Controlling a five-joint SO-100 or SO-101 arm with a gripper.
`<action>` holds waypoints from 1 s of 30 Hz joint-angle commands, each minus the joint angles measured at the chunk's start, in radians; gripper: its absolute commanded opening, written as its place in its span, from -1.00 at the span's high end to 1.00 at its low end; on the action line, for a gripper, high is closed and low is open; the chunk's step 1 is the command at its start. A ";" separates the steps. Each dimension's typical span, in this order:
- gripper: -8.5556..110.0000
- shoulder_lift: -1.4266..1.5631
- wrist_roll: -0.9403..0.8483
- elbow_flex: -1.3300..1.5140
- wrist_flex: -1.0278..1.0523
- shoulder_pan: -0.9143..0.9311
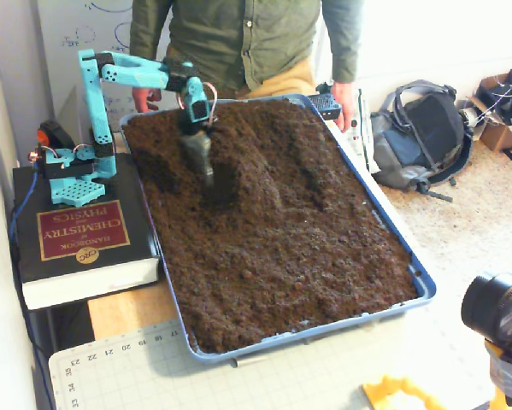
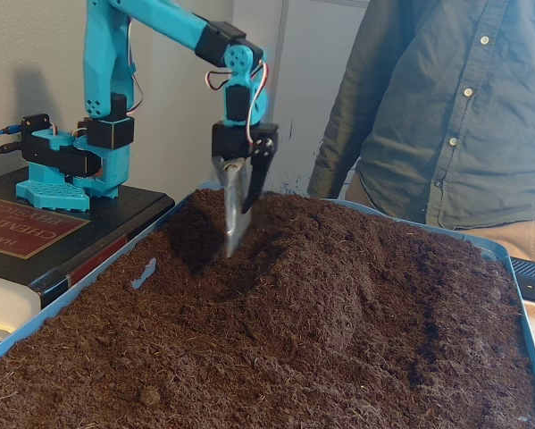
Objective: Build a berm.
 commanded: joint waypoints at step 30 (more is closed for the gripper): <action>0.85 -0.104 0.195 0.135 -0.017 -0.106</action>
